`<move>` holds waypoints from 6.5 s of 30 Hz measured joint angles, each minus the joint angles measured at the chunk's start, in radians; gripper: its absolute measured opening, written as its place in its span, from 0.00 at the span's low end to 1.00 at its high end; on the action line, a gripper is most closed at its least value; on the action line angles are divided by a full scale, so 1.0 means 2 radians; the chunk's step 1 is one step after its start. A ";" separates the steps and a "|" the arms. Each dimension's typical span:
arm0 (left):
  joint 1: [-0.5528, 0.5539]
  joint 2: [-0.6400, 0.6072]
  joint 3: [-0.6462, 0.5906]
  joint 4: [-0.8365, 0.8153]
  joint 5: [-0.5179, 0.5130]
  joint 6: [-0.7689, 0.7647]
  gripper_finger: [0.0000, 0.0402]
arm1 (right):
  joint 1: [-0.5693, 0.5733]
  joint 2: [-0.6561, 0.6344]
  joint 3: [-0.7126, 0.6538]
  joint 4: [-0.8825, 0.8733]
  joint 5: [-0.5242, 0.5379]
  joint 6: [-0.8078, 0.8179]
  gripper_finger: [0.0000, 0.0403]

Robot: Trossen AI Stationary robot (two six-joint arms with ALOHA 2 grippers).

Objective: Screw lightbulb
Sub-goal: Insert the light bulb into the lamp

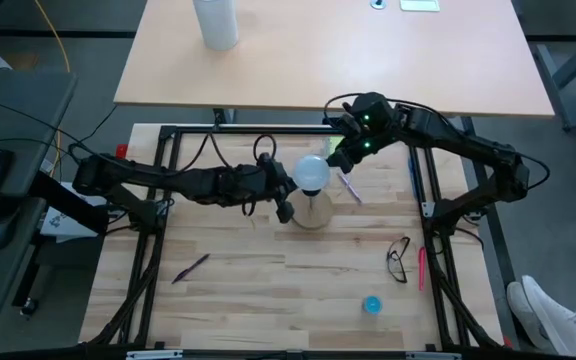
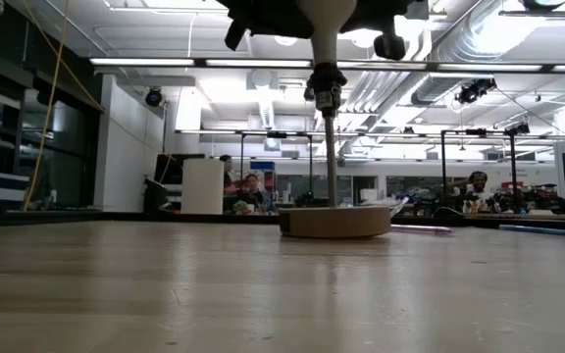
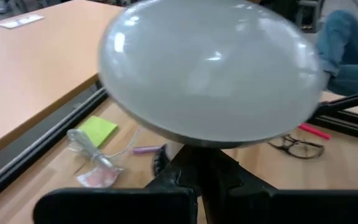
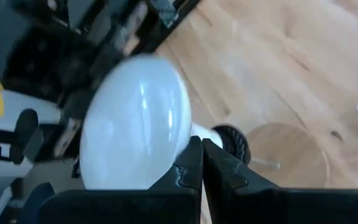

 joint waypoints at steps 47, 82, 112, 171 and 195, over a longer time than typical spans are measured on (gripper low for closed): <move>-0.044 -0.026 -0.016 0.091 0.131 0.026 0.00 | -0.082 0.044 0.000 0.152 0.018 0.013 0.00; 0.048 0.062 0.050 0.043 0.095 0.044 0.00 | -0.020 -0.007 0.001 0.042 0.080 0.033 0.00; 0.093 0.014 -0.020 -0.092 0.115 0.078 0.00 | -0.051 -0.082 0.000 -0.260 0.168 -0.092 0.00; 0.091 -0.337 -0.308 -0.024 -0.021 -0.203 0.00 | 0.076 -0.365 -0.408 0.055 0.231 0.110 0.00; 0.090 -0.300 -0.308 -0.038 0.060 -0.188 0.00 | 0.014 -0.039 -0.506 0.385 0.268 0.289 0.00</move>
